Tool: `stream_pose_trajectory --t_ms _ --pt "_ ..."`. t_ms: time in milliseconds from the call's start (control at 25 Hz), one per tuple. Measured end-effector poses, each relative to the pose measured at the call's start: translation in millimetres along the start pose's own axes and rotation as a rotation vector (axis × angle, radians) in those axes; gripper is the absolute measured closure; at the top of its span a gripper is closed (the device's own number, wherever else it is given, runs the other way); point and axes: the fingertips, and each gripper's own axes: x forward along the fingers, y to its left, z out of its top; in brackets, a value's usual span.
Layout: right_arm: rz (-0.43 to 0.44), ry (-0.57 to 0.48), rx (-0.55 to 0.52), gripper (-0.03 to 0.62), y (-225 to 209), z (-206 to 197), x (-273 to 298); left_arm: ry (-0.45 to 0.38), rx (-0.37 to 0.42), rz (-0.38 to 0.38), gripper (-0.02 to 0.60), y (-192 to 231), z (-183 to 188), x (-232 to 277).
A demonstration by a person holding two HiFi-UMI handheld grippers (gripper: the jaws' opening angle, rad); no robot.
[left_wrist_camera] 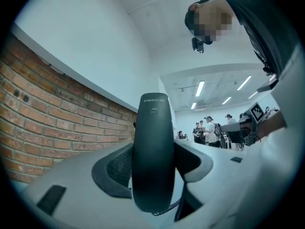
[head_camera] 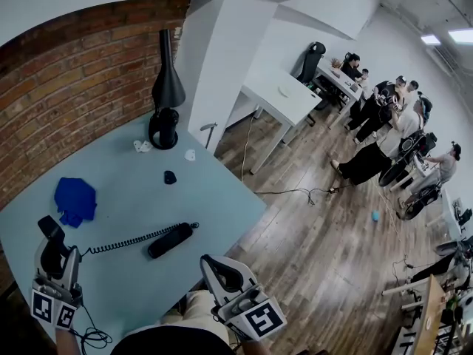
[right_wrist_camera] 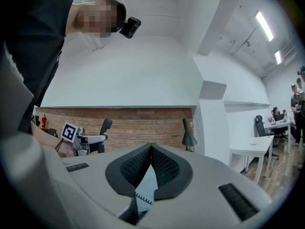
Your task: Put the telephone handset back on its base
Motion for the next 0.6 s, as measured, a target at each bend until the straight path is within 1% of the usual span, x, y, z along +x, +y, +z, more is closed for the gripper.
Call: stream_pose_trajectory --t_ms 280,600 --pt "-0.017 0.022 0.011 0.582 -3 -5 -4 0.021 0.001 -0.036 0.305 -8 -9 11" --pt "-0.069 0.047 0.032 0.582 -15 -13 -15 0.047 -0.021 -0.092 0.305 -20 -23 31"
